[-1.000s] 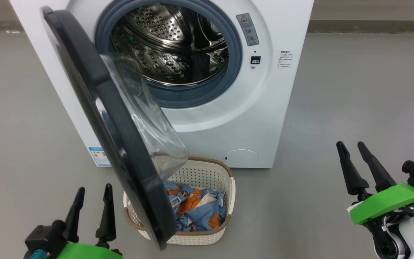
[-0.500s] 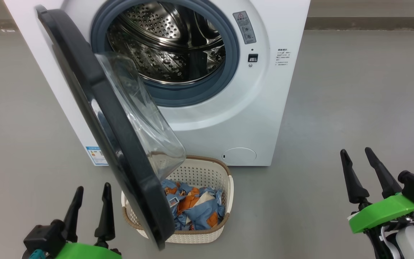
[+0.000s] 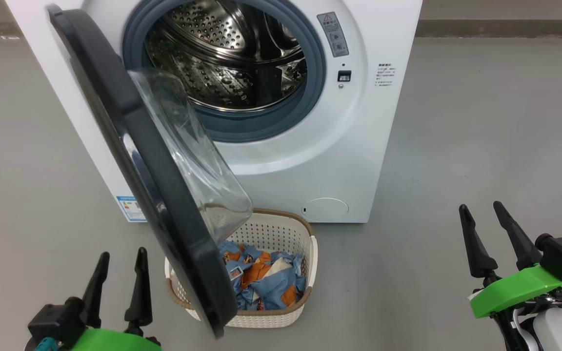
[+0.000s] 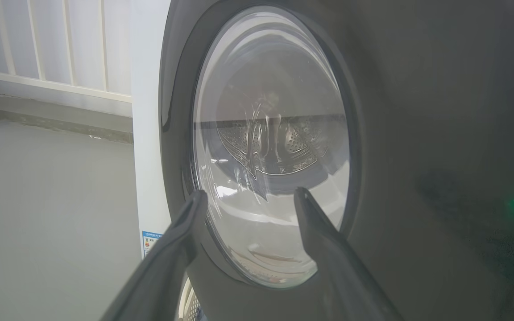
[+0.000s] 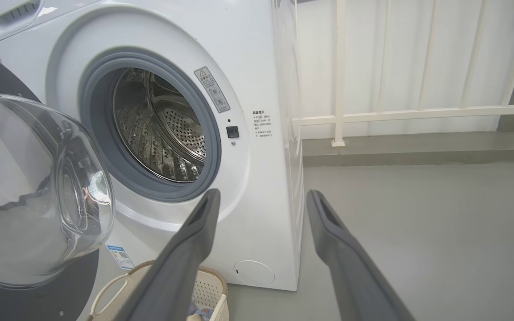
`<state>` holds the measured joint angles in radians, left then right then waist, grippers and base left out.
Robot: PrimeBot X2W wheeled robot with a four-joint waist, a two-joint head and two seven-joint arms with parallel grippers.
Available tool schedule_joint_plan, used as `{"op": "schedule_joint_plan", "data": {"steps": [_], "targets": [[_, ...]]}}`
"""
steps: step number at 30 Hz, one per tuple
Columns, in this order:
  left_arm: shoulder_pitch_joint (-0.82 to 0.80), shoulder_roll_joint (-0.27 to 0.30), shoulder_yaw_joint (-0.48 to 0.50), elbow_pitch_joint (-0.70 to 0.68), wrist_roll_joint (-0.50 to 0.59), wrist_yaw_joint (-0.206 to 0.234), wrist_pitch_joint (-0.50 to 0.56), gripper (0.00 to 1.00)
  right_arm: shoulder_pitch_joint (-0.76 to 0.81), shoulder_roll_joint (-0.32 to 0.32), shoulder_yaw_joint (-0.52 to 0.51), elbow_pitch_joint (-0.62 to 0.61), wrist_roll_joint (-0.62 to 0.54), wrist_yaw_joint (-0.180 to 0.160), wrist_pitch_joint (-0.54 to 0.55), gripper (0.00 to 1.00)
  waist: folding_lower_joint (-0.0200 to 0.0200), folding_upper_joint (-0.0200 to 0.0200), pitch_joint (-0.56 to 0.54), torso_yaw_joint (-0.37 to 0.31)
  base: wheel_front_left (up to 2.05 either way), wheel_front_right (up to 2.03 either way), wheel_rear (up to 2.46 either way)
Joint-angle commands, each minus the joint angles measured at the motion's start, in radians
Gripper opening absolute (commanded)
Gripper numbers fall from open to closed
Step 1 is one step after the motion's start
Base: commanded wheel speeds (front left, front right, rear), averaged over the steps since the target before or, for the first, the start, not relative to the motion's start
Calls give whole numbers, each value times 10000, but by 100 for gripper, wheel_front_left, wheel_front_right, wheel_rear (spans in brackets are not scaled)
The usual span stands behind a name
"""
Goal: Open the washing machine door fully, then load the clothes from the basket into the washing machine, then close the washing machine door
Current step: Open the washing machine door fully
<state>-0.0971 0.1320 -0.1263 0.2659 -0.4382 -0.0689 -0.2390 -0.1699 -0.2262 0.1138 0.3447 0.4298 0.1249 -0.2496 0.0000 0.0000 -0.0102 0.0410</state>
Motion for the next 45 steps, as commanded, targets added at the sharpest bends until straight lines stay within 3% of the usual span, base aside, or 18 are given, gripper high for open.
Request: {"op": "schedule_joint_plan", "data": {"steps": [1, 17, 18, 19, 21, 29, 36, 45], "targets": [[-331, 186, 285, -230, 8, 62, -104, 100, -37, -117, 100, -239, -132, 58, -121, 100, 0, 0, 2, 2, 0, 0, 0], [-367, 248, 244, -210, -73, 139, -128, 100, -85, -104, 235, -142, -44, 58, -122, 100, 0, 0, 20, -37, 0, 0, 0], [-366, 253, 240, -206, -83, 141, -126, 75, -86, -110, 234, -142, -36, 58, -122, 100, 0, 0, 16, -39, 0, 0, 0], [-370, 257, 235, -204, -95, 144, -120, 42, -87, -113, 230, -143, -31, 58, -122, 100, 0, 0, 15, -40, 0, 0, 0], [-387, 265, 223, -210, -115, 149, -105, 0, -88, -108, 220, -144, -27, 58, -122, 100, 0, 0, 12, -36, 0, 0, 0], [-528, 175, 324, -957, -116, 144, -175, 0, -75, -33, 241, -171, -2, 58, -122, 100, 0, 0, -17, 23, 0, 0, 0], [-574, -78, 147, -3114, 378, 231, -216, 0, -64, -20, 301, -172, 13, 58, -122, 100, 0, 0, -68, 94, 0, 0, 0], [-388, -303, -1116, -5530, 717, 69, 354, 0, -89, 77, 432, -185, 35, 58, -122, 100, 0, 0, -71, 39, 0, 0, 0]]}}
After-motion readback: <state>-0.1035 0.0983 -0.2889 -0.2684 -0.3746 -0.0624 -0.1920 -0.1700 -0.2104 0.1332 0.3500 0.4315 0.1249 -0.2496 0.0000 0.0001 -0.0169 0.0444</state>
